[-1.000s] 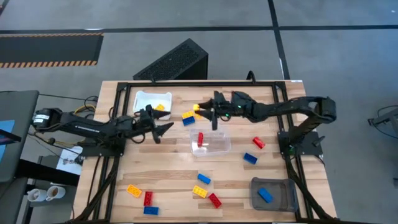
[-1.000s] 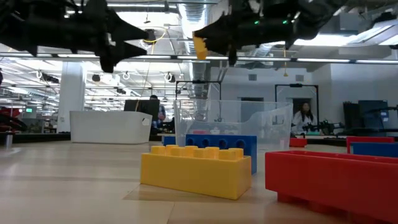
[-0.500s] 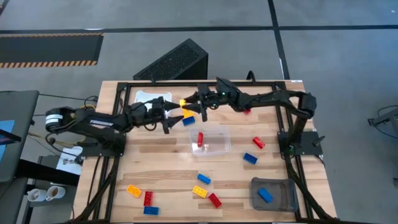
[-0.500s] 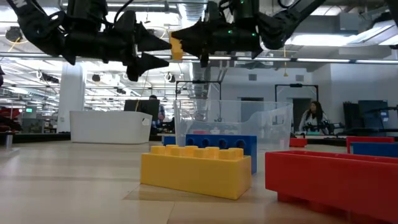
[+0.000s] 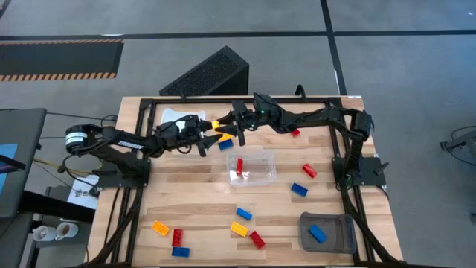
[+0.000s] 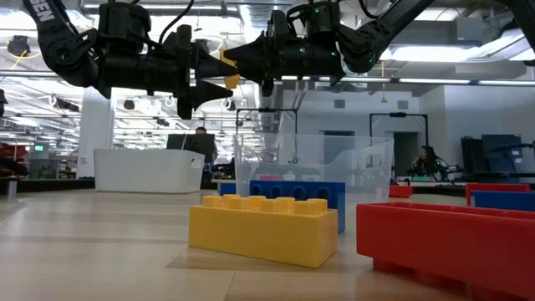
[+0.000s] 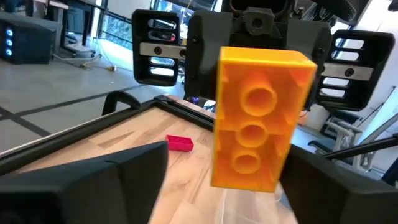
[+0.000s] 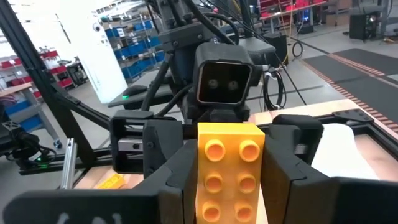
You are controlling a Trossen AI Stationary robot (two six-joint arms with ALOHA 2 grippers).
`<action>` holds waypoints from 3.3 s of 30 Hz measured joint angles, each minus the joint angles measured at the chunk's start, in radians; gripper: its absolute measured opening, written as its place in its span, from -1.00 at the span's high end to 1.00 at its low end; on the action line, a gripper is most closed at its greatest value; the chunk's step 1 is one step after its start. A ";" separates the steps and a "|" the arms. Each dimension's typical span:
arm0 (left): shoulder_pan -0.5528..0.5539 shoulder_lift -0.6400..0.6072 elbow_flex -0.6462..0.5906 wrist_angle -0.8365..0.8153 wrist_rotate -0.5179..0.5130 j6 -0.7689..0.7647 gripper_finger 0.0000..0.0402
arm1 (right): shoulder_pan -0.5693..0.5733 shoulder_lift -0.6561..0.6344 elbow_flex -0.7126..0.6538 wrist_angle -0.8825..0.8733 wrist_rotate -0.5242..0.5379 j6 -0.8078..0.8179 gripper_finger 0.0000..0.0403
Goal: Sort & place blocks by color
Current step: Put the yellow game piece into the white bin
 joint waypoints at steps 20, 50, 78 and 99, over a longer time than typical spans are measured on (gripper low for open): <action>0.028 -0.088 0.000 -0.161 0.052 0.001 0.54 | -0.031 0.000 0.000 -0.005 -0.034 0.157 -0.22; 0.303 -0.466 -0.002 -1.018 -0.186 0.042 0.54 | -0.082 -0.002 0.000 -0.008 -0.120 0.135 -0.29; 0.354 -0.256 -0.001 -0.988 -0.143 0.028 0.54 | -0.075 -0.002 0.000 -0.030 -0.122 0.090 -0.29; 0.400 -0.256 -0.001 -0.945 -0.003 -0.001 -0.16 | -0.063 -0.002 0.000 -0.046 -0.122 0.074 -0.29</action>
